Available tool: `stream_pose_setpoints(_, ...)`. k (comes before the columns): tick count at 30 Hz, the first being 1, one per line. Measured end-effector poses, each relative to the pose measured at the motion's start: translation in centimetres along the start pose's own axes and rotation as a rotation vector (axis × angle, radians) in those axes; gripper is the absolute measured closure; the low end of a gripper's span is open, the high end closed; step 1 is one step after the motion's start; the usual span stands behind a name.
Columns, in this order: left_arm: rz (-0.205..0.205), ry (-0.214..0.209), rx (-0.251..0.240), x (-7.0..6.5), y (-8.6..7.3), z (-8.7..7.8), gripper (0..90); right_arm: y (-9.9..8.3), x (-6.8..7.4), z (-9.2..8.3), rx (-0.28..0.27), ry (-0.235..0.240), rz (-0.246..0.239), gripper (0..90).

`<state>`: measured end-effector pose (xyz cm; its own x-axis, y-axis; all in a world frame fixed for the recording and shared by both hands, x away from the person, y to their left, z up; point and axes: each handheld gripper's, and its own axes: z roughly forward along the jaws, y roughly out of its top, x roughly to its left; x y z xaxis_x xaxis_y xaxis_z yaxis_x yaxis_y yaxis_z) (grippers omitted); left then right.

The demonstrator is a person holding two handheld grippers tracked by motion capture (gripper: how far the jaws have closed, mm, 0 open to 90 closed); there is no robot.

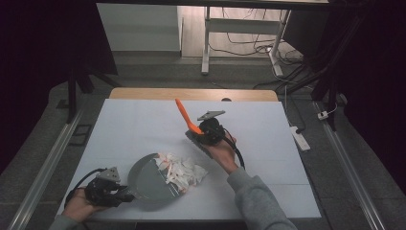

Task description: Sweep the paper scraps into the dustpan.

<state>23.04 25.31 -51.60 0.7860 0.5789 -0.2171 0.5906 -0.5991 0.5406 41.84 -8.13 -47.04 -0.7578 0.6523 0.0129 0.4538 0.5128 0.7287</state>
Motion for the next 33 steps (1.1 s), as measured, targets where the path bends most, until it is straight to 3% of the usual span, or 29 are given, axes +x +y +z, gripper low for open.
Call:
stream_pose_setpoints(6, 0.005, -0.001, 0.003, -0.1, 0.1, 0.1, 61.3, -1.7, 0.0, -0.4, 0.034, -0.004, 0.002, 70.3)
stream_pose_setpoints(11, 0.004, -0.002, 0.003, -0.2, 0.2, 0.1, 61.3, -2.5, 0.6, 0.0, 0.044, 0.025, 0.012, 70.4)
stream_pose_setpoints(24, 0.004, -0.002, 0.003, -0.2, 0.4, 0.3, 61.4, -1.7, 5.4, 1.8, 0.040, 0.129, -0.044, 70.4)
stream_pose_setpoints(33, 0.004, -0.004, 0.003, -0.2, 0.4, 0.3, 61.3, -1.2, 7.2, 2.6, 0.023, 0.177, -0.053, 70.4)
